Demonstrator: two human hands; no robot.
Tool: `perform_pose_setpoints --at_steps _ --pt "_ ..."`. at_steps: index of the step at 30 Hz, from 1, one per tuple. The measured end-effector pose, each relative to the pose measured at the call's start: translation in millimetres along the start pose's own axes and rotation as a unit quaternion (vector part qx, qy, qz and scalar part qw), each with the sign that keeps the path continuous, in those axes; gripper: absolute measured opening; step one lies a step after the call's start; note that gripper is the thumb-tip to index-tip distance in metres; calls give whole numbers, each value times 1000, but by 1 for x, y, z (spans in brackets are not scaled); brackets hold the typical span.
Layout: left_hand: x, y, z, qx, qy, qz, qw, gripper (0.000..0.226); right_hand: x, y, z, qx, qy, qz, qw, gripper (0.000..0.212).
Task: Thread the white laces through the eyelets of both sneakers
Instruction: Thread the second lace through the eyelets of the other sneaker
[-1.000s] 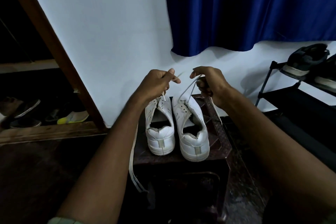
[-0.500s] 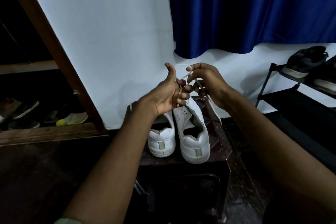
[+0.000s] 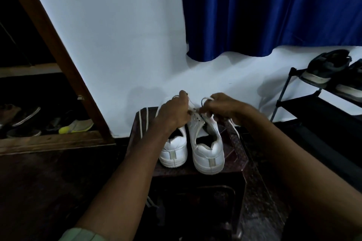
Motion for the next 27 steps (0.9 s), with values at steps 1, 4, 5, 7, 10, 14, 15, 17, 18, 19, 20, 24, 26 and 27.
perform_pose_setpoints --at_steps 1,4,5,7,10,14,15,17,18,19,20,24,26,27 --pt "1 -2 -2 -3 -8 5 1000 44 -5 -1 -8 24 19 -17 999 36" --pt "1 -10 -2 -17 124 17 992 28 -12 -5 -15 29 49 -32 998 51" --pt "1 -12 1 -39 244 27 969 15 -13 -7 -15 26 49 -33 998 41" --pt "2 -17 14 -106 535 53 837 24 -13 -8 -13 23 33 -38 998 25" --pt "6 -24 44 -160 839 38 519 39 -17 -10 -13 25 8 -45 999 24" --pt "20 -19 62 -160 867 23 472 36 -12 -9 -11 13 25 -35 999 24" --pt "25 -17 59 -158 805 41 571 31 -12 -10 -10 4 20 -30 999 23" --pt "25 -14 46 -117 598 66 790 23 -12 -12 -6 -15 -2 -28 999 17" --pt "22 -13 37 -89 512 63 852 29 -13 -12 -4 -24 -17 -33 999 14" --pt "17 -14 27 -60 463 50 883 32 -14 -13 -3 -31 -38 -39 998 10" --pt "11 -13 18 -30 442 30 896 33 -14 -12 -2 -35 -59 -46 997 7" --pt "-7 -13 -9 32 316 -21 948 42 -13 -8 1 -40 -73 -58 995 18" --pt "-8 -16 -16 23 266 -26 963 40 -13 -8 -1 -41 -61 -54 996 24" --pt "-8 -16 -18 17 263 -23 964 38 -12 -9 -2 -41 -67 -48 996 24"
Point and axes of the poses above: each hand's wrist, its own y-axis away from the middle knuckle, its own z-axis out of the back of the hand, x = y × z, the point moved 6 cm from there along -y, towards the middle knuckle, and after that the axes turned 6 degrees about -z, right-handed, at the moved point
